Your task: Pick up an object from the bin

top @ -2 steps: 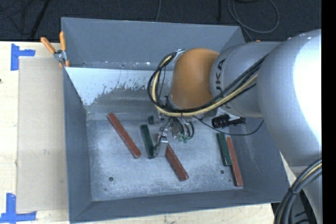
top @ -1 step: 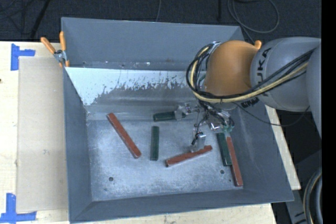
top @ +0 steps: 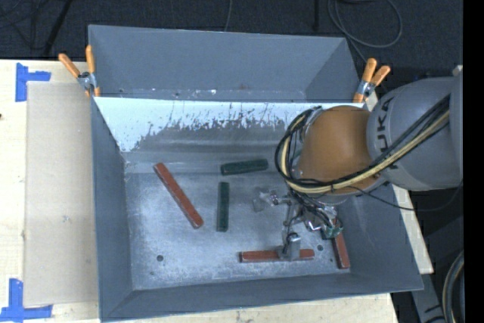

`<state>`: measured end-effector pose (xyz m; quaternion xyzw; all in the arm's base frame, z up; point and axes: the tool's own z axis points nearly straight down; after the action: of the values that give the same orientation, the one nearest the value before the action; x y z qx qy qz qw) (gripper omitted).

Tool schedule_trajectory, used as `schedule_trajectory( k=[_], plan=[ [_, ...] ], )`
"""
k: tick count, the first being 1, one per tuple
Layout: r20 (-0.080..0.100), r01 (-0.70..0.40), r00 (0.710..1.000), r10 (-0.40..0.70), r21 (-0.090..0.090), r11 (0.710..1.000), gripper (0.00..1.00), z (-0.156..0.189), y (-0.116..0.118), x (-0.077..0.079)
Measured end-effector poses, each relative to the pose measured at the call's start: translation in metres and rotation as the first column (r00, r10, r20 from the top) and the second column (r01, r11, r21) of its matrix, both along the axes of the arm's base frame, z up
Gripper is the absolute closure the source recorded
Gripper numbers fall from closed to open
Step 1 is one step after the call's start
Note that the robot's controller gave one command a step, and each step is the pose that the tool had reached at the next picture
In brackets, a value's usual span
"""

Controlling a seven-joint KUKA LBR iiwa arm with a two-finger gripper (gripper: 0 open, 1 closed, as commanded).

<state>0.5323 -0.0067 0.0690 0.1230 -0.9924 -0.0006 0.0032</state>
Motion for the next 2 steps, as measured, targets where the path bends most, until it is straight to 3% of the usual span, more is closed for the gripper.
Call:
schedule_trajectory(
  k=[1,2],
  plan=[
    [0.005,0.003,1.000,-0.003,0.000,1.000,1.00,0.0006,-0.0002,0.0030],
    [0.005,0.004,1.000,-0.004,0.001,1.000,0.00,0.0004,0.0000,0.0028]
  ],
)
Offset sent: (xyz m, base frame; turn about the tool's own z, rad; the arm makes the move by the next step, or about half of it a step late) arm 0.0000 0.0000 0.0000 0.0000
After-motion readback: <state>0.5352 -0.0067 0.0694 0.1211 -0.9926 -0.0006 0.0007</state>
